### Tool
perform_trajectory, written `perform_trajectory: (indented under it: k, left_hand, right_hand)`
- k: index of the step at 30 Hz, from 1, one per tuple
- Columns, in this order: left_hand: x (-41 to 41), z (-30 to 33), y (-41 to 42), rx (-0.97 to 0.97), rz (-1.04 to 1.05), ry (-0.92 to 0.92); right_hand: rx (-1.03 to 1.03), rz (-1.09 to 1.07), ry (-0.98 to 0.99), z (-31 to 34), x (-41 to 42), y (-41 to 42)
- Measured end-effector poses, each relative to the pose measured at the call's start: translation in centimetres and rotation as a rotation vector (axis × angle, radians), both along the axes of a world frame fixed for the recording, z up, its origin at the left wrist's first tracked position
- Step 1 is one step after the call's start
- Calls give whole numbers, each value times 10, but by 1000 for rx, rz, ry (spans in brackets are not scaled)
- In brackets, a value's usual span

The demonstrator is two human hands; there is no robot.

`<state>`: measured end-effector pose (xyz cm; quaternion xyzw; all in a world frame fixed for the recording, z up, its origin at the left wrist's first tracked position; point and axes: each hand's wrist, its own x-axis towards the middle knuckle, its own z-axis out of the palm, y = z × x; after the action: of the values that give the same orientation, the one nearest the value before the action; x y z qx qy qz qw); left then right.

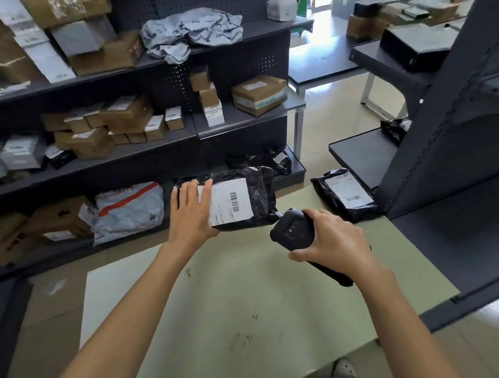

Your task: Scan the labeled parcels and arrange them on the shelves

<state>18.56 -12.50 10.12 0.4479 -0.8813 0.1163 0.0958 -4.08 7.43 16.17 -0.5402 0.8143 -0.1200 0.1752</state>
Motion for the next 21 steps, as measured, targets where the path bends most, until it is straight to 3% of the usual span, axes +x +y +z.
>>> perform_trajectory:
  k: [13, 21]
  left_hand:
    - [-138, -23, 92, 99, -305, -52]
    - [-284, -26, 224, 136, -562, -105]
  right_hand:
    - [-21, -285, -90, -17, -75, 129]
    - [-54, -490, -144, -21, -161, 276]
